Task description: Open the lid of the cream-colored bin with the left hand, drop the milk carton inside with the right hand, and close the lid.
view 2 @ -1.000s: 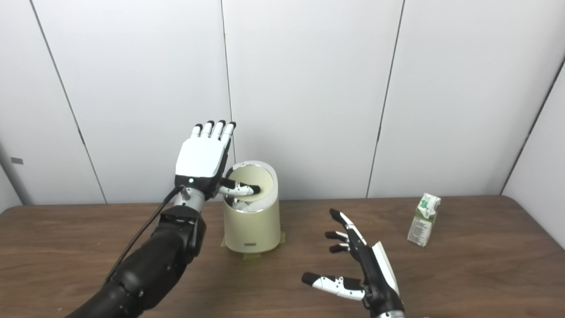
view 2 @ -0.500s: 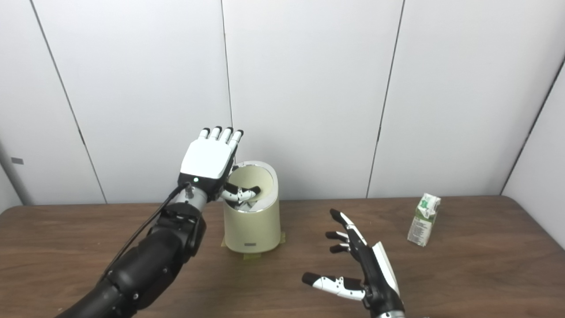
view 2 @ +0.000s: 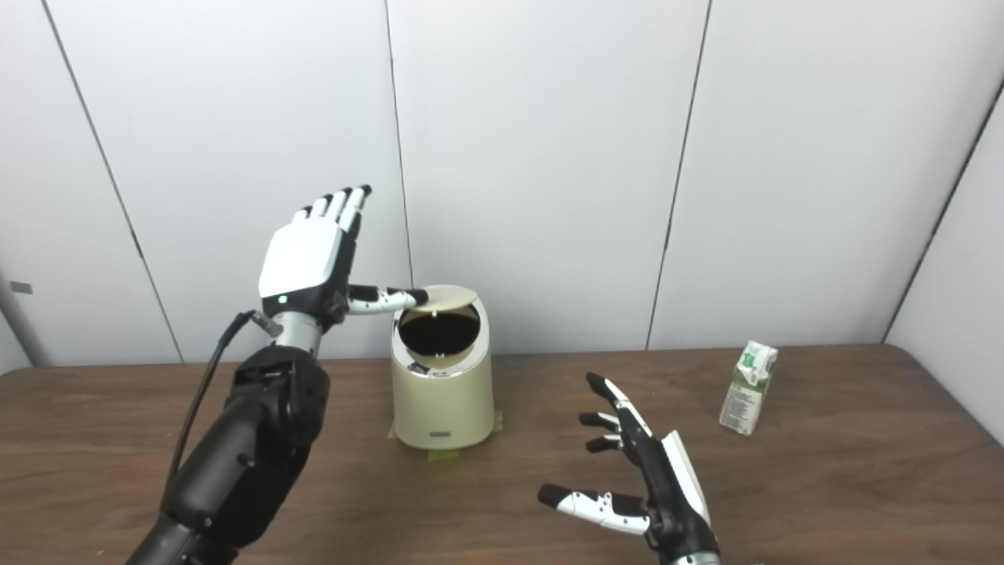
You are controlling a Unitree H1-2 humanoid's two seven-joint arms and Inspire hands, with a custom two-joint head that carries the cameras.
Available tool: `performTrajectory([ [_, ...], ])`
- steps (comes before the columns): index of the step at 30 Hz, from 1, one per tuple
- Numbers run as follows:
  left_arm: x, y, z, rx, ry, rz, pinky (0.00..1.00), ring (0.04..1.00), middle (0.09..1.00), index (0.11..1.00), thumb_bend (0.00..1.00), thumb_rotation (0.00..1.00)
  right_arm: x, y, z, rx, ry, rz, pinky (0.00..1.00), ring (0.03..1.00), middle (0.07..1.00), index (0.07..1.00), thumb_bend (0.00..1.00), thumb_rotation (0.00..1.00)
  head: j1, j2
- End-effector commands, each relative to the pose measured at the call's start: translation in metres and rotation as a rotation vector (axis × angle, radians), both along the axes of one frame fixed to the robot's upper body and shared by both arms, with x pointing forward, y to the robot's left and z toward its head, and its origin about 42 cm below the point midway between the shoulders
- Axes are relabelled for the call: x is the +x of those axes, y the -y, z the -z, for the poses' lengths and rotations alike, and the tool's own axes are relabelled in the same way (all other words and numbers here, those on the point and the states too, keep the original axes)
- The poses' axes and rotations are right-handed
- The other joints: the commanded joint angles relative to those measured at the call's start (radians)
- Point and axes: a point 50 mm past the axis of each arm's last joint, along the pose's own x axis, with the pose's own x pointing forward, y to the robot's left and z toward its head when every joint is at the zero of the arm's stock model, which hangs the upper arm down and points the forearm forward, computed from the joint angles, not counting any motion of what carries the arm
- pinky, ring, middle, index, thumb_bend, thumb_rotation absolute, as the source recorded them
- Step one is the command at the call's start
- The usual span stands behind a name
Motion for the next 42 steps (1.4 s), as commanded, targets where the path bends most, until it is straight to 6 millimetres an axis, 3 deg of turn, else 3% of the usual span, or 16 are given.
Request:
performTrajectory([
  [1,0.0,-0.001,-0.032,-0.058,0.096,0.019,1.0,1.0,1.0,1.0,1.0,0.46,0.006,0.0,-0.014,0.0,0.068,-0.012,0.64,0.774,0.911,0.908,0.79,0.45,0.001,0.002],
  [4,-0.005,-0.02,-0.031,-0.159,0.071,0.01,0.97,1.0,1.0,1.0,1.0,0.45,0.005,0.0,-0.014,0.003,0.063,-0.011,0.63,0.774,0.911,0.907,0.79,0.45,0.002,0.004],
  [6,-0.014,-0.035,-0.023,-0.246,0.038,0.041,0.86,1.0,1.0,1.0,1.0,0.44,0.005,0.001,-0.015,0.006,0.067,-0.013,0.65,0.777,0.915,0.907,0.78,0.43,0.003,0.006],
  [10,-0.033,-0.056,-0.002,-0.417,-0.054,0.164,0.76,0.906,0.951,0.954,0.93,0.39,0.005,0.004,-0.014,-0.001,0.07,-0.006,0.66,0.778,0.917,0.909,0.79,0.43,0.004,0.01],
  [12,-0.043,-0.064,0.009,-0.428,-0.078,0.218,0.66,0.804,0.856,0.869,0.86,0.3,0.005,0.005,-0.014,0.0,0.074,-0.005,0.65,0.774,0.917,0.908,0.79,0.43,0.004,0.01],
  [13,-0.05,-0.069,0.018,-0.426,-0.08,0.246,0.64,0.786,0.839,0.854,0.85,0.29,0.006,0.006,-0.013,0.002,0.074,-0.005,0.65,0.773,0.917,0.908,0.79,0.43,0.002,0.011],
  [15,-0.059,-0.073,0.03,-0.434,-0.08,0.282,0.58,0.731,0.784,0.793,0.81,0.15,0.006,0.008,-0.012,0.005,0.071,-0.004,0.66,0.778,0.919,0.91,0.8,0.43,0.0,0.014],
  [18,-0.074,-0.08,0.05,-0.49,-0.065,0.316,0.51,0.663,0.728,0.743,0.78,0.07,0.005,0.01,-0.012,0.001,0.069,0.002,0.65,0.776,0.916,0.908,0.8,0.44,-0.002,0.016],
  [21,-0.089,-0.087,0.07,-0.567,-0.066,0.326,0.51,0.611,0.687,0.719,0.71,0.06,0.005,0.012,-0.011,0.003,0.066,0.005,0.65,0.777,0.915,0.909,0.8,0.44,-0.001,0.016],
  [27,-0.111,-0.098,0.108,-0.709,-0.061,0.359,0.59,0.635,0.681,0.705,0.66,0.04,0.005,0.017,-0.009,0.022,0.065,0.018,0.65,0.777,0.911,0.904,0.79,0.4,-0.009,0.011],
  [29,-0.116,-0.1,0.118,-0.731,-0.049,0.372,0.57,0.63,0.679,0.707,0.65,0.04,0.006,0.018,-0.01,0.022,0.082,0.02,0.65,0.776,0.911,0.905,0.78,0.38,-0.052,-0.001],
  [33,-0.125,-0.106,0.13,-0.737,-0.03,0.382,0.56,0.636,0.683,0.711,0.63,0.07,0.006,0.026,-0.033,-0.016,0.103,0.026,0.65,0.781,0.875,0.893,0.79,0.28,-0.142,-0.018],
  [37,-0.126,-0.109,0.134,-0.738,-0.036,0.367,0.56,0.655,0.696,0.72,0.62,0.01,0.012,0.052,-0.071,-0.091,0.157,0.051,0.65,0.776,0.843,0.86,0.78,0.23,-0.233,-0.035],
  [42,-0.125,-0.115,0.135,-0.729,-0.042,0.349,0.6,0.665,0.712,0.731,0.64,0.0,0.02,0.085,-0.117,-0.126,0.261,0.206,0.59,0.703,0.769,0.776,0.74,0.12,-0.295,-0.053],
])
